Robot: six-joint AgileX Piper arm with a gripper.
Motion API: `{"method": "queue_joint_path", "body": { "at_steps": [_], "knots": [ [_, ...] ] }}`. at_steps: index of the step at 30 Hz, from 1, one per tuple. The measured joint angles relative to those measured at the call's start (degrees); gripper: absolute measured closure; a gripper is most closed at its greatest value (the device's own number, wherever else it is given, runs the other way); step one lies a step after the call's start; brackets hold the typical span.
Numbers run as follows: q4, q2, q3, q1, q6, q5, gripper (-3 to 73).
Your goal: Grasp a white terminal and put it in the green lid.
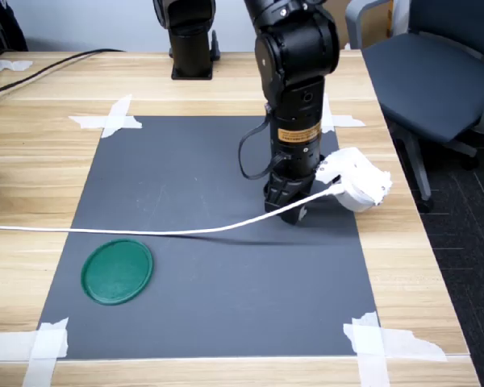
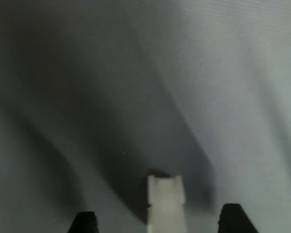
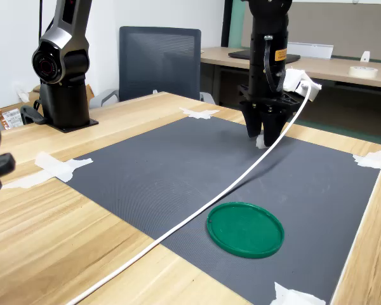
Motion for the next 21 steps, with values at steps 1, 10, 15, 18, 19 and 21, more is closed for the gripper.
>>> {"method": "queue_joint_path", "body": {
  "at_steps": [1,10,15,18,19,21],
  "knots": [
    [0.0,0.0,0.0,0.0,0.0,-0.3,21.4],
    [-0.3,1.2,0.0,0.0,0.2,-0.1,42.3],
    [-0.6,1.2,-0.1,0.0,0.2,0.2,59.8],
    [-0.7,1.2,-0.1,0.0,0.2,0.4,61.6],
    [-0.8,1.2,-0.1,0.0,0.3,0.4,61.6],
    [-0.9,1.2,-0.1,0.0,0.4,0.4,61.6]
  ]
}}
